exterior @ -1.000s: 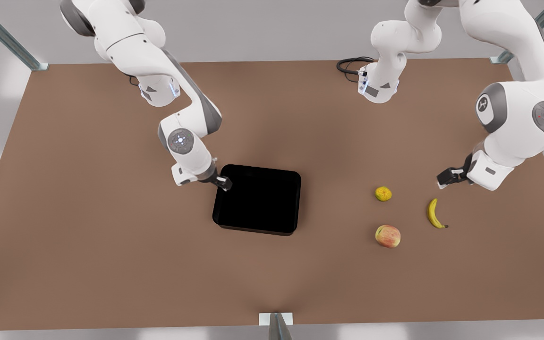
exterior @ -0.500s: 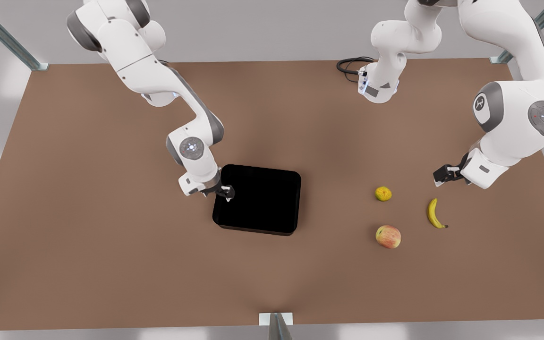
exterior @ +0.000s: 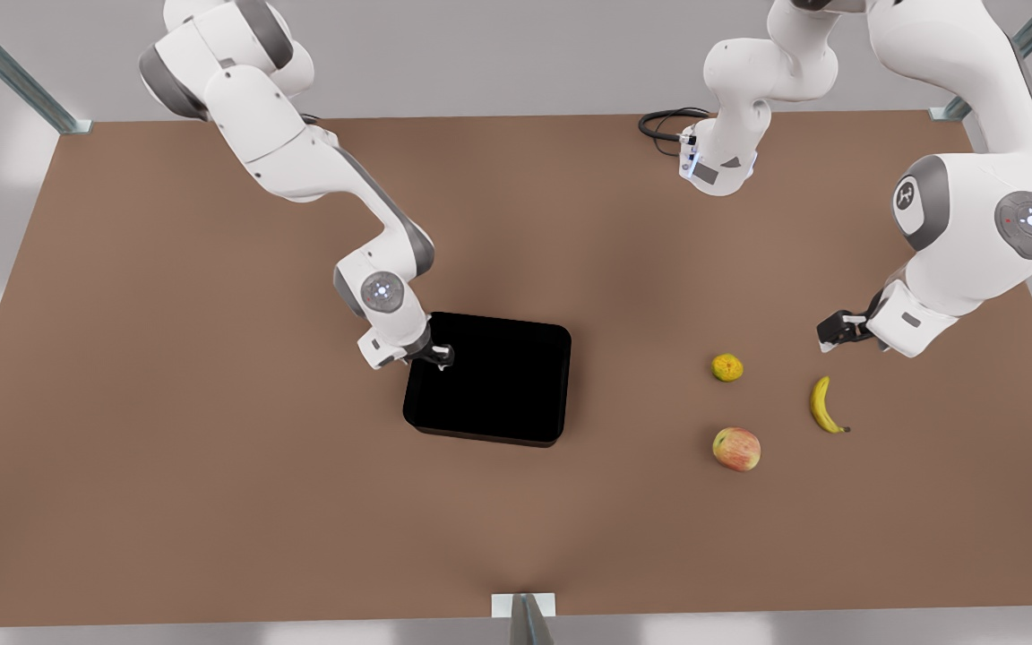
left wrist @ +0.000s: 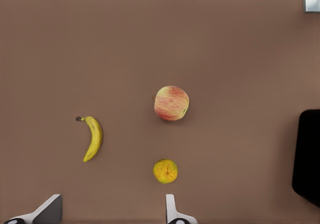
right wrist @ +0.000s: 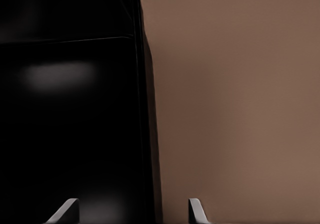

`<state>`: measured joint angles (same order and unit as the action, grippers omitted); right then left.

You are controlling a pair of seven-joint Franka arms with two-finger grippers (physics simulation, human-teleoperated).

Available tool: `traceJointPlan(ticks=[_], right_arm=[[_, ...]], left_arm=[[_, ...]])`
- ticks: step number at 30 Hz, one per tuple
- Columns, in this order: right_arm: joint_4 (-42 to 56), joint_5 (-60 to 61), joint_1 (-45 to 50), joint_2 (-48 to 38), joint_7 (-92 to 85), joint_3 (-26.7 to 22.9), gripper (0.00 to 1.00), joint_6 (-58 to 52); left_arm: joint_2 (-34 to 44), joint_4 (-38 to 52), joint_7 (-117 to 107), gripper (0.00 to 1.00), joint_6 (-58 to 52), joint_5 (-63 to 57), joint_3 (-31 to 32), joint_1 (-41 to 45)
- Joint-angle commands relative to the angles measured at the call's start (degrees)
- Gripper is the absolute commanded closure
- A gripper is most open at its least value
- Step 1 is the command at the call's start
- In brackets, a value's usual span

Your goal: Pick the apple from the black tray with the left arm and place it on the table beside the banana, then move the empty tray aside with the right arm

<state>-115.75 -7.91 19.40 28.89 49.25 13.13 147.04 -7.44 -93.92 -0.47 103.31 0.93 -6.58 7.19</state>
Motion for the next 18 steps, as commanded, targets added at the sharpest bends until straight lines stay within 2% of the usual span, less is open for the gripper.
traceJointPlan(ticks=[1,3,5,7,11,14,18], right_arm=[[0.0,0.1,-0.2,0.0,-1.0,0.0,0.23,1.0],[0.0,0.1,-0.2,0.0,-0.6,0.0,0.37,1.0],[0.0,0.2,-0.2,0.0,-0.6,0.0,0.43,1.0],[0.0,0.1,-0.2,0.0,-0.6,0.0,0.56,1.0],[0.0,0.2,-0.3,-0.1,-0.5,0.0,0.74,0.8],[0.1,0.1,-0.3,-0.1,0.1,0.0,0.81,0.6],[0.2,0.2,-0.3,-1.7,0.4,0.0,0.83,0.1]], left_arm=[[0.1,0.0,0.4,0.0,0.0,0.0,0.0,-0.1],[0.1,0.1,0.6,0.0,0.0,0.0,-0.2,-0.2],[0.0,0.1,-2.9,0.0,0.0,0.0,0.4,0.3],[-0.1,0.1,-3.2,0.0,0.1,-0.1,0.6,0.5],[-0.2,0.1,-3.7,0.0,0.1,-0.1,0.9,0.5],[-0.2,0.1,-3.7,0.0,0.1,-0.2,0.9,0.5],[-0.2,0.1,-3.7,0.0,0.1,-0.3,0.9,0.5]])
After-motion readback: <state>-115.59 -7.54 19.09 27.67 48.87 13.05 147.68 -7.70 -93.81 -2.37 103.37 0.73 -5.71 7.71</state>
